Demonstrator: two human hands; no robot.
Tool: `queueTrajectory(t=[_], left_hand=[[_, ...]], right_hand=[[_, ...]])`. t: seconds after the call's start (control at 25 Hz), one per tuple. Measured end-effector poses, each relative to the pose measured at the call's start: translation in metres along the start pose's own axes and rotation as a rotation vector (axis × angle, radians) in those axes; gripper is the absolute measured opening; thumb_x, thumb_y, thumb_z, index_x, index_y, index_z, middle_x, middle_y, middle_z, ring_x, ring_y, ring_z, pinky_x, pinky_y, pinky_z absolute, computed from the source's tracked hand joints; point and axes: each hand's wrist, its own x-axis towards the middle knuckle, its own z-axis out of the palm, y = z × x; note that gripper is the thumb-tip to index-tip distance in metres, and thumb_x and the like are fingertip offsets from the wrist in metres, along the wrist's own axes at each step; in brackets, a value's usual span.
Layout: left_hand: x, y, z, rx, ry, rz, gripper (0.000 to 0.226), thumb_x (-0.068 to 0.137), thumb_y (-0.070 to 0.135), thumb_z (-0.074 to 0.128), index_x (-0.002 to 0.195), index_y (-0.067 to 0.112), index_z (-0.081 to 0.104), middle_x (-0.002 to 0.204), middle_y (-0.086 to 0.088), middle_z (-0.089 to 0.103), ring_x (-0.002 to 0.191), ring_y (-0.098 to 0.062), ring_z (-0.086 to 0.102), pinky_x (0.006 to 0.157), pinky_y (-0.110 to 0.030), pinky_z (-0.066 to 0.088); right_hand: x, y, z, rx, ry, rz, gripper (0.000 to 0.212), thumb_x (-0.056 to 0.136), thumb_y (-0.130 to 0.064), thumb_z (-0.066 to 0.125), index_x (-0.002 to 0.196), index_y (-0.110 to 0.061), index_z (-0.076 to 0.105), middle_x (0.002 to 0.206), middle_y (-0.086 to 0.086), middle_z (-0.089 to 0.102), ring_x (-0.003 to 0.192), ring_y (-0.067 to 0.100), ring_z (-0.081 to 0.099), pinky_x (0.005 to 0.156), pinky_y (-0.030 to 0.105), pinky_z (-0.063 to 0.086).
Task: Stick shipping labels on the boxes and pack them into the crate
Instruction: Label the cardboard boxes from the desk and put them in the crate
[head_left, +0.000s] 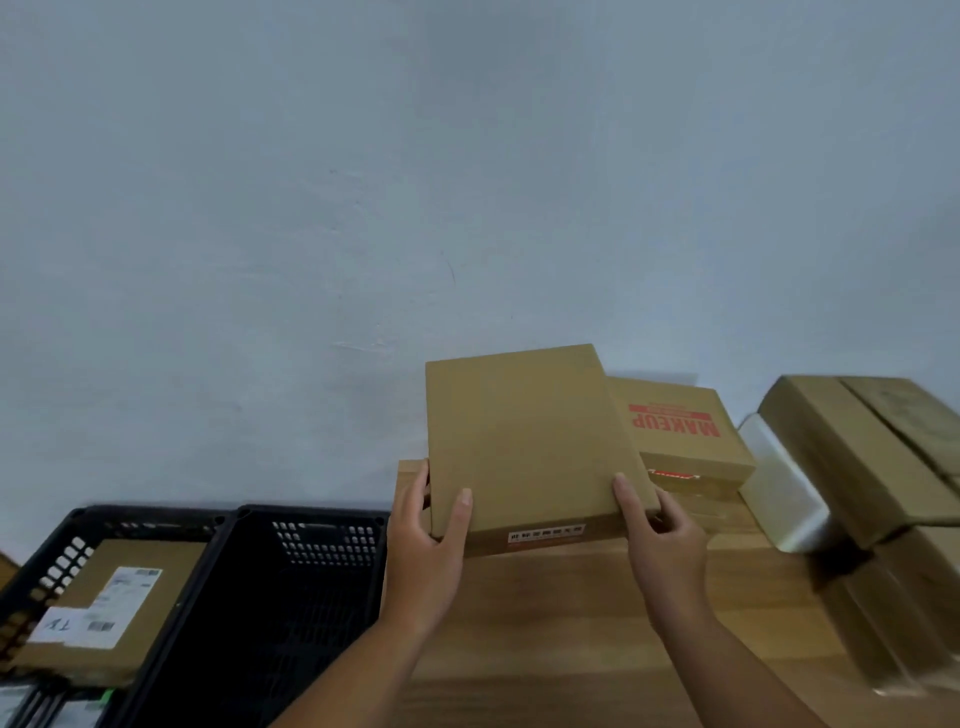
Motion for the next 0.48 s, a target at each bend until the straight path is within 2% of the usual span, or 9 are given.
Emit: queueTrajectory(t=[0.12,0.2,0.28,0.4,0.48], left_hand=[[-0.009,0.022,0.000,-0.065,0.073,0.049,0.074,0.083,0.076,0.058,0.148,0.047,0.039,0.145,0.023,0.044,0.130,0.001,0.045,0.104,-0.029,0.042],[-0.010,0.034,0.003,-0.115,0.112,0.070,0.067,0.086,0.069,0.061,0.147,0.046,0.043,0.138,0.027,0.048,0.128,0.006,0.046,0.104,-0.030,0.045],[-0.010,0.043,0.007,-0.127,0.112,0.074,0.067,0.086,0.065,0.062,0.147,0.044,0.044,0.138,0.027,0.049,0.128,0.005,0.047,0.104,-0.033,0.047],[-0.009,0.052,0.014,-0.039,0.058,0.014,0.062,0.094,0.050,0.064,0.150,0.035,0.042,0.149,0.013,0.046,0.126,-0.006,0.051,0.107,-0.038,0.047],[-0.007,0.067,0.016,-0.045,0.028,-0.057,0.063,0.095,0.051,0.061,0.151,0.032,0.041,0.150,0.013,0.045,0.123,-0.006,0.050,0.105,-0.033,0.044]], right_hand=[[0.003,-0.019,-0.011,0.090,-0.017,0.103,0.086,0.053,-0.081,0.079,0.120,-0.027,0.071,0.098,-0.011,0.077,0.096,0.009,0.072,0.086,0.040,0.061],[0.011,-0.034,-0.020,0.159,-0.082,0.176,0.095,0.044,-0.078,0.084,0.117,-0.020,0.072,0.099,-0.009,0.077,0.098,0.014,0.073,0.091,0.045,0.060],[0.016,-0.048,-0.029,0.195,-0.097,0.165,0.099,0.039,-0.076,0.087,0.116,-0.016,0.072,0.099,-0.008,0.077,0.097,0.016,0.073,0.089,0.045,0.061],[0.013,-0.069,-0.039,0.029,0.014,-0.056,0.111,0.047,-0.079,0.082,0.138,-0.020,0.058,0.116,-0.007,0.069,0.108,0.014,0.067,0.093,0.040,0.059],[0.005,-0.080,-0.041,-0.169,0.100,-0.393,0.106,0.055,-0.076,0.080,0.143,-0.024,0.050,0.129,-0.012,0.060,0.118,0.008,0.057,0.098,0.030,0.052]])
